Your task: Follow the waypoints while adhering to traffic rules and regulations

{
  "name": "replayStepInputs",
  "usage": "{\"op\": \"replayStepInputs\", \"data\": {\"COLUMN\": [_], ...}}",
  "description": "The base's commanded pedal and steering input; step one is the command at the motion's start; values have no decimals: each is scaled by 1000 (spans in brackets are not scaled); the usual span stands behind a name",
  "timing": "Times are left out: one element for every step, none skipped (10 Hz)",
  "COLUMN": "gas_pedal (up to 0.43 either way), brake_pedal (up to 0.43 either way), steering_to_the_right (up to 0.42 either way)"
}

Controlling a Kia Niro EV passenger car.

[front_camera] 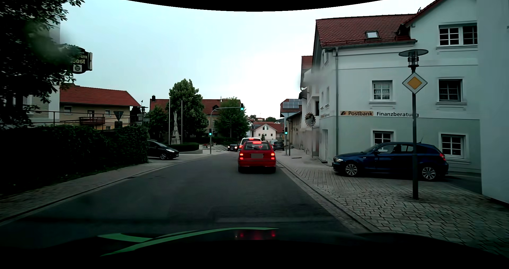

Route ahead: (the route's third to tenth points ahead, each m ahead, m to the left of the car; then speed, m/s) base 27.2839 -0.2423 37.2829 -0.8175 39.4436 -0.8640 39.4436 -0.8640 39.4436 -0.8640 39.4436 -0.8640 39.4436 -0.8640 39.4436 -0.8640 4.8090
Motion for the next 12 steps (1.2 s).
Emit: {"op": "replayStepInputs", "data": {"gas_pedal": [0,0,0,0,0,0,0,0,0,0,0,0], "brake_pedal": [299,305,305,305,305,305,305,305,305,305,299,299], "steering_to_the_right": [2,3,4,4,5,6,6,6,7,9,11,12]}}
